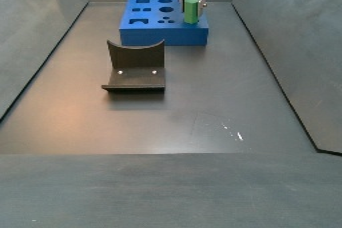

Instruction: Insert the hexagon object.

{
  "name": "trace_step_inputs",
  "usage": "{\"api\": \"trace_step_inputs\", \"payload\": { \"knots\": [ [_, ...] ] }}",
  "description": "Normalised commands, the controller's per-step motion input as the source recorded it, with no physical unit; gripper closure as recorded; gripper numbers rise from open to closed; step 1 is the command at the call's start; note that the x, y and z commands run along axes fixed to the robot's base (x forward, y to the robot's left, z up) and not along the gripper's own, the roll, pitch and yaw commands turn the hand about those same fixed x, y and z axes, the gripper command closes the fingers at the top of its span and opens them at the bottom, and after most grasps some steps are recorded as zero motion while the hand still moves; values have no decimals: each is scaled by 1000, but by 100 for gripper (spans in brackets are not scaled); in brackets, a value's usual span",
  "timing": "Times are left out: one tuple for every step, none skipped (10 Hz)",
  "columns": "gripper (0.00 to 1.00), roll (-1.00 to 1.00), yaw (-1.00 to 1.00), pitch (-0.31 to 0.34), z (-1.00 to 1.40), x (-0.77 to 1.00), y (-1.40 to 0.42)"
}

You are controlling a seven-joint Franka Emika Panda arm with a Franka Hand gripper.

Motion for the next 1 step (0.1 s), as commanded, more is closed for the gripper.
{"api": "trace_step_inputs", "payload": {
  "knots": [
    [100, -13, 0, 0, 0, 0, 3]
  ]
}}
